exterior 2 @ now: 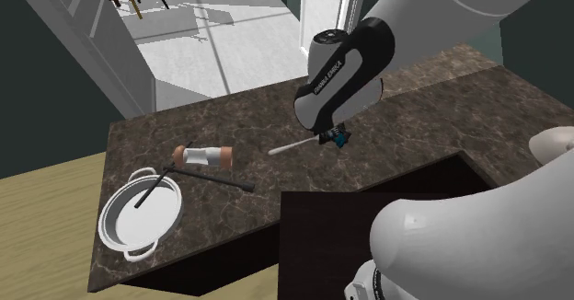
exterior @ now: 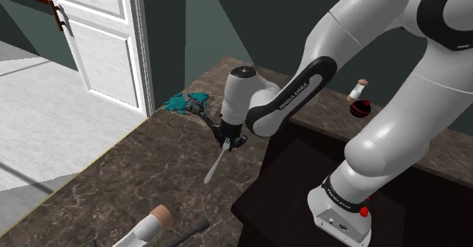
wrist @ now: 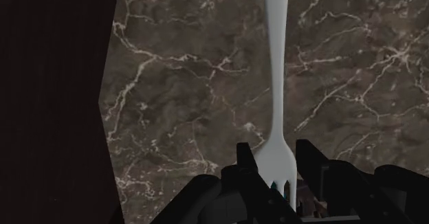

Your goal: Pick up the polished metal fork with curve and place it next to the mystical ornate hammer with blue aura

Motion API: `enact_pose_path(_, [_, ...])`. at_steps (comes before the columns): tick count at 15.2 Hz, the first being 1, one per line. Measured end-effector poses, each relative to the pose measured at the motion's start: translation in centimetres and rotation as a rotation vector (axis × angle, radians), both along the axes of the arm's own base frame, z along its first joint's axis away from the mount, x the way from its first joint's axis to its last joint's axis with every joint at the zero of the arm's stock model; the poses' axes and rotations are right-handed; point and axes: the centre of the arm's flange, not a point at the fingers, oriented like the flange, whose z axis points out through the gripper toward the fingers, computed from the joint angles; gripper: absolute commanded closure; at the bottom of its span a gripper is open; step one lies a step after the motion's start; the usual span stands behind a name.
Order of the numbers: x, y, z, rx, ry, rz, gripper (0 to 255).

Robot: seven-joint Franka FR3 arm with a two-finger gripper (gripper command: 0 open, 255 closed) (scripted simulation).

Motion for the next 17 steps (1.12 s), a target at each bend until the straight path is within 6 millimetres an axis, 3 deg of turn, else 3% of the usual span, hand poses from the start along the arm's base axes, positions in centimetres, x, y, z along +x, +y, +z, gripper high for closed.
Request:
enact_pose_path(13, [-3.4, -17.5, 0.0, 0.000, 0.000, -0.001, 255])
enact_pose_path(17, [-3.5, -19.1, -1.7, 0.001, 0.001, 0.000, 255])
